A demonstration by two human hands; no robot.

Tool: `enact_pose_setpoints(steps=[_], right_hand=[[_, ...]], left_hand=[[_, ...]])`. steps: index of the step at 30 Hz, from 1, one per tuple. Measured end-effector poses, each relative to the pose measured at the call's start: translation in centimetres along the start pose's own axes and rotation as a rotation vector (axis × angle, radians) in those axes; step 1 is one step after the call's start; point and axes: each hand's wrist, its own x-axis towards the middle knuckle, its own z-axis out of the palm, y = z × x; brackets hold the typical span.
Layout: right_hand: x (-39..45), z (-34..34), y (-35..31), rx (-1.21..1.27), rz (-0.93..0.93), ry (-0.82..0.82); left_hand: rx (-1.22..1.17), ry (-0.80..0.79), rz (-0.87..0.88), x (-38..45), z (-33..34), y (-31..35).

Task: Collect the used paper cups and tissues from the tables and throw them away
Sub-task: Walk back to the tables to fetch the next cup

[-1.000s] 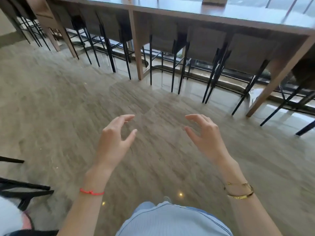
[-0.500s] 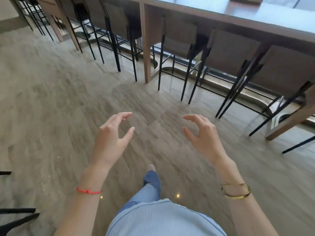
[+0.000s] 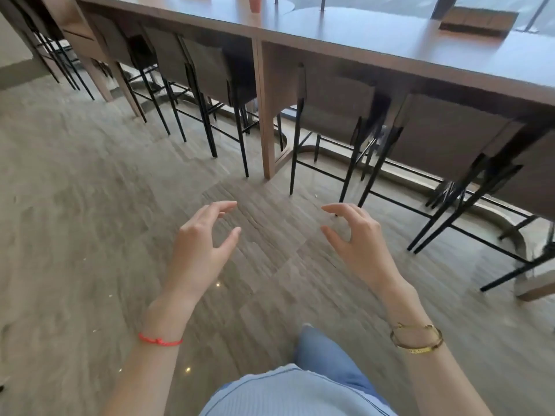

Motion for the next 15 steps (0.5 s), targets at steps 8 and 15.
enact_pose_setpoints(steps=[8,15], right_hand=[[17.2,4.1,3.3,-0.008,-0.033,-0.051],[36.5,5.3,4.4,-0.019,-0.142,-0.094]], left_hand=[[0.012,0.006,-0.047,14.8,4.0,-5.9],[0.036,0.112,-0.094,30.7,5.8,-9.8]])
